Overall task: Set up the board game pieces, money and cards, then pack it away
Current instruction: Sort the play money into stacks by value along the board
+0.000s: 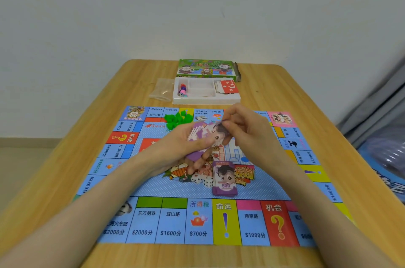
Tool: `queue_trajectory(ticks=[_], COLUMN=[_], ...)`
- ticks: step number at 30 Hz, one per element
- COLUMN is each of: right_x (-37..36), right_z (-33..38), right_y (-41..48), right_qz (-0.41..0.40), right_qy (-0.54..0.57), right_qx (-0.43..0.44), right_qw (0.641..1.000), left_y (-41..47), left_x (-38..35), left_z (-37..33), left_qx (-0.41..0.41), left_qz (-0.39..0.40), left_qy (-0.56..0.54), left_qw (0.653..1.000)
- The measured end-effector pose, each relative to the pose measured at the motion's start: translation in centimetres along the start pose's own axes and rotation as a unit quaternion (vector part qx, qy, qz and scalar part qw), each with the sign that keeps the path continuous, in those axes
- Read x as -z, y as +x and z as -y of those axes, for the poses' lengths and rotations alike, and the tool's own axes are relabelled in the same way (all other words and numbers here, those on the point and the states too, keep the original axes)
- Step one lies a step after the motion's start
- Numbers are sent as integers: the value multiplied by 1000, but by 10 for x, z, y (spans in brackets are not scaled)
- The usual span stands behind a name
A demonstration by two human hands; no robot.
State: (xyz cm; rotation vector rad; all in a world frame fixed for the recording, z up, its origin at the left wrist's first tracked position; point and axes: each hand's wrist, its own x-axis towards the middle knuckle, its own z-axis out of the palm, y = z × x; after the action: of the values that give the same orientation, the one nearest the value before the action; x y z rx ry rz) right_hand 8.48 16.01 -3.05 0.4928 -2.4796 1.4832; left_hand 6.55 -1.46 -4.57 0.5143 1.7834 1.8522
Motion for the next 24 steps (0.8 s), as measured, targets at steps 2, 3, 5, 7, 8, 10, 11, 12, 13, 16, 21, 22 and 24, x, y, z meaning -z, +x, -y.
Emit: queue_trajectory(ticks=[2,3,5,7,8,10,11,12,13,16,21,22,24], right_x=[2,4,11,22,27,33,32,30,27,18,11,10,8], right_z=[-1,-1,2,6,9,12,12,12,10,5,0,0,0], right_y=[2,4,6,5,4,1,1,0,-1,-1,-1,-1,-1], right_qz=[-39,-64,-95,-54,0,132,179,208,225,253,246,245,239], right_qy=[21,40,83,100,91,42,11,-18,-44,-97,-128,-135,-151], right_qx=[-16,-26,-40,-59,-75,-107,-117,-122,-126,-130,-126,-125,-119], right_qw=[999,997,991,992,993,985,977,970,965,954,952,952,952], left_y=[0,0,2,3,4,5,5,5,5,5,4,4,4], left_x=[1,1,2,4,4,6,6,6,6,6,5,5,5], left_z=[0,1,3,4,4,4,4,4,5,4,3,3,3], left_qx=[1,1,-1,-2,-1,-1,-2,-3,-2,1,2,1,-1], left_qz=[2,1,-8,-18,-24,-30,-29,-28,-28,-26,-26,-26,-24], left_qy=[-4,-5,-8,-25,-38,-58,-62,-64,-64,-64,-63,-63,-63], left_qw=[1000,1000,1000,1000,999,998,998,998,998,998,998,998,998])
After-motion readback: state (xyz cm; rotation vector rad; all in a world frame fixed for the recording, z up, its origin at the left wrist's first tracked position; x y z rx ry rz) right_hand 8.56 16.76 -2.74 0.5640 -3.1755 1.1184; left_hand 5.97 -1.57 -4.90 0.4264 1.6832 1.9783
